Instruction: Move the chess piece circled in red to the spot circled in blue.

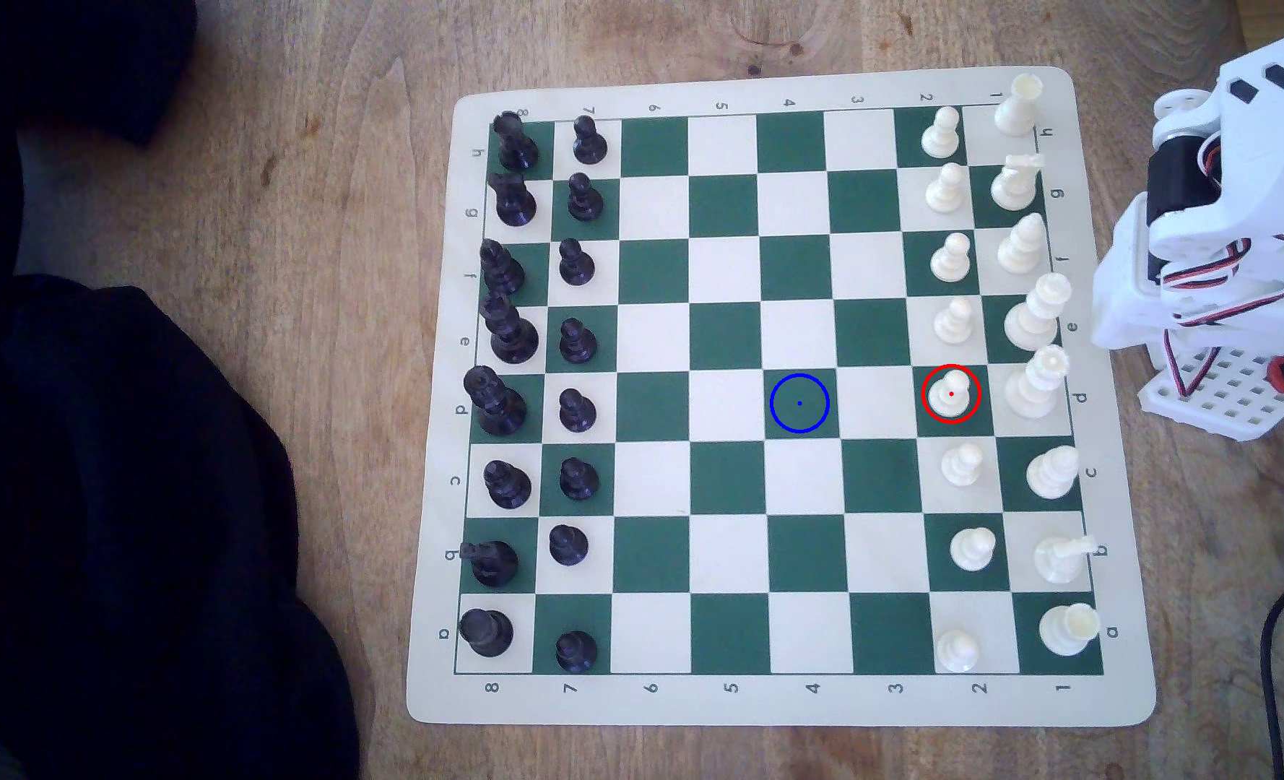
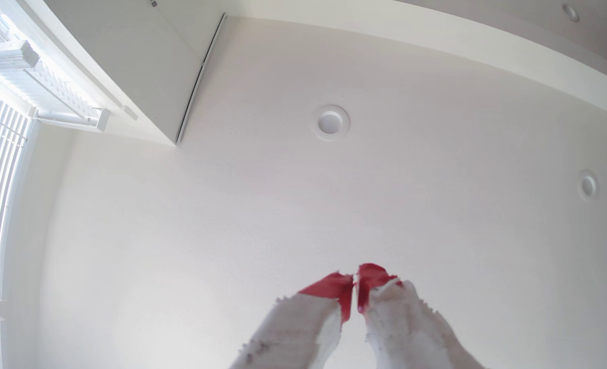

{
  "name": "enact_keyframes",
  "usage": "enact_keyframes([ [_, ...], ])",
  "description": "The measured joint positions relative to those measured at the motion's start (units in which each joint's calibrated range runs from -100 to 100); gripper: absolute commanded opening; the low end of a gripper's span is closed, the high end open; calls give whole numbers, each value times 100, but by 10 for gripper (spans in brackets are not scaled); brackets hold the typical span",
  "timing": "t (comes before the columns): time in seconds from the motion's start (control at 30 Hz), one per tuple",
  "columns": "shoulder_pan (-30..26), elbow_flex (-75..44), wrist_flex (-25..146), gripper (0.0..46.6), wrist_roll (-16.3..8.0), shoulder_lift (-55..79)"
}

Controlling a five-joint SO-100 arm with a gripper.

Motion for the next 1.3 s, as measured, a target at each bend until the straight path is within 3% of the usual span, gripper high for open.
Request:
enact_keyframes([
  [0.2,-96,0,40,2,10,0],
  [0.5,-538,0,1426,2,24,-8],
  [0.97,-686,-1166,8454,2,-15,34],
  [1.2,-273,-1798,11131,2,-20,50],
  [1.3,-155,-2621,12486,2,-39,8],
])
